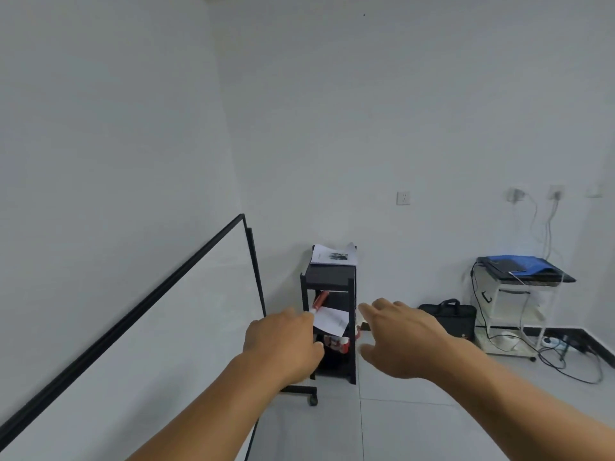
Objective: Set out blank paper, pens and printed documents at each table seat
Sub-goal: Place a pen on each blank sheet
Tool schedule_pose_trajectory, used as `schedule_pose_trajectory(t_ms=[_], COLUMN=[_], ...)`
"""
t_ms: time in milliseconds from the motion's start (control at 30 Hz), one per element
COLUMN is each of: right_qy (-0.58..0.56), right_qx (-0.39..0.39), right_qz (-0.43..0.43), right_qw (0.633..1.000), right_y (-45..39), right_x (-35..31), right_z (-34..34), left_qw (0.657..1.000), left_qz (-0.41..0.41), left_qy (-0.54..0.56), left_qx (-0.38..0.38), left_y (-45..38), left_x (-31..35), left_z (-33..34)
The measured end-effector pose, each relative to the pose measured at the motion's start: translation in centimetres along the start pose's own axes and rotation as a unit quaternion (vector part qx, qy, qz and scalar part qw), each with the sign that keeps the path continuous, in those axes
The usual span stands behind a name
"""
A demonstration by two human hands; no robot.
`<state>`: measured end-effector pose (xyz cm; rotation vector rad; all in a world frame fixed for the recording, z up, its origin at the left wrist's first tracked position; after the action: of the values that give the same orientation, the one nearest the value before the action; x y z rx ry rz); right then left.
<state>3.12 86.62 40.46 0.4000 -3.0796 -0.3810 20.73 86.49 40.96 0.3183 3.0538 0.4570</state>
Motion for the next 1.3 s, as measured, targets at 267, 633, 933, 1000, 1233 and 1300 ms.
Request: schedule_pose_trajectory(t_ms=[267,633,933,1000,1233,1300], right_qy=[-0.026,-0.031,-0.024,-0.028,-0.044,-0.049], right_qx=[0.003,0.005,-0.024,-0.021,-0.037,-0.044], right_qz=[0.030,0.066,0.103,0.105,0.104,0.093], right_qw=[0.999,0.997,0.994,0.994,0.993,0.994], right_y=[-12.8,-29.1,-45.6,-48.5,-57.2,-60.2], right_x=[11.4,22.3,30.2,31.7,37.6,39.8], right_z=[-2.8,-5.8,-8.2,-9.3,-11.0,-10.8], left_qw=[1.000,0.999,0.992,0.993,0.992,0.993], left_qz=[0.014,0.050,0.109,0.110,0.101,0.089], left_qy=[-0.013,-0.007,0.001,0.002,0.017,0.023], left_qx=[0.006,-0.021,-0.056,-0.050,-0.073,-0.080], left_y=[-17.1,-38.8,-57.7,-61.1,-71.2,-74.4], left_x=[3.4,5.7,6.8,6.7,6.8,7.3], left_z=[-5.8,-9.8,-12.9,-14.1,-15.8,-15.7])
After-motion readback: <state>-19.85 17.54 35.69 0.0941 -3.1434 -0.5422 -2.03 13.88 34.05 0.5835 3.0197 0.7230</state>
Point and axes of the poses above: each hand's wrist, its own y-axis away from the middle knuckle, its own z-axis out of the palm, x = y × z, the point moved 7 cm from there along -y, towards the middle knuckle, and after that the axes turned 15 degrees about -x, right-handed, at the moved point
